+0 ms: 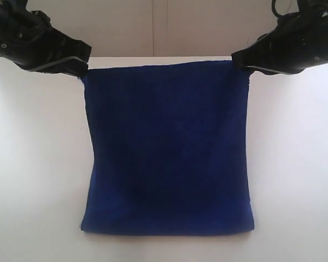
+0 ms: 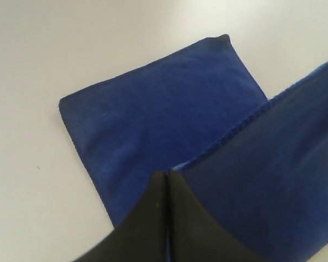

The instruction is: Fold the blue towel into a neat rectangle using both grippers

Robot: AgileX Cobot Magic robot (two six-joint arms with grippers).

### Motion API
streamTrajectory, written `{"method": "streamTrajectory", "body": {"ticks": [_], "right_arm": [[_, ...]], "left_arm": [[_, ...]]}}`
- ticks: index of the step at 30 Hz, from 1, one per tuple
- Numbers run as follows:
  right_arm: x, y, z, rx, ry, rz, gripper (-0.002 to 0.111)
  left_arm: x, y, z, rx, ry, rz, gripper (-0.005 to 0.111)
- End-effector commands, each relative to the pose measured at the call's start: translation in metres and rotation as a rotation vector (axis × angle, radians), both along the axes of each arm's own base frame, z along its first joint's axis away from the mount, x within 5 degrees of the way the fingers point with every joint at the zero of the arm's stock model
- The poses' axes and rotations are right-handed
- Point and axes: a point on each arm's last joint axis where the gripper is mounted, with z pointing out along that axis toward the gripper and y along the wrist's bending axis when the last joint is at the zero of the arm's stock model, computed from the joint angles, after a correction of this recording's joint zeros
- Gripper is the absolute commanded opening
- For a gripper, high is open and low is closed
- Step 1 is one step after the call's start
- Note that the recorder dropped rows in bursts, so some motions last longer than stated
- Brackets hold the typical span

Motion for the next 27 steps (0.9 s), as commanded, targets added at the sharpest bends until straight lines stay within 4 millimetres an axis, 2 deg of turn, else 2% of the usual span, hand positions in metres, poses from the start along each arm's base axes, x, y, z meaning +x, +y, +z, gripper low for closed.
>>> {"method": "streamTrajectory", "body": {"ticks": [1, 4, 12, 17, 21, 27], "right_arm": [[0.006, -0.002, 0.005, 0.000, -0.040, -0.018, 0.000], [0.008, -0.002, 0.007, 0.002, -0.057, -0.025, 0.000], [0.018, -0.001, -0.001, -0.005, -0.050, -0.038, 0.000], [0.023, -0.002, -0.001, -0.006, -0.088, -0.064, 0.000], [0.032, -0.001, -0.015, -0.017, -0.057, -0.069, 0.000], [0.037, -0.001, -0.012, -0.013, -0.088, -0.088, 0.000]], "left_arm": [[0.001, 0.005, 0.011, 0.035, -0.015, 0.032, 0.000], [0.003, 0.008, 0.014, 0.067, -0.024, 0.058, 0.000], [0.009, 0.007, 0.013, 0.063, -0.062, 0.067, 0.000], [0.024, 0.002, 0.002, 0.068, -0.060, 0.079, 0.000], [0.032, -0.001, -0.007, 0.075, -0.046, 0.083, 0.000], [0.036, 0.001, 0.009, 0.098, -0.085, 0.076, 0.000]]}}
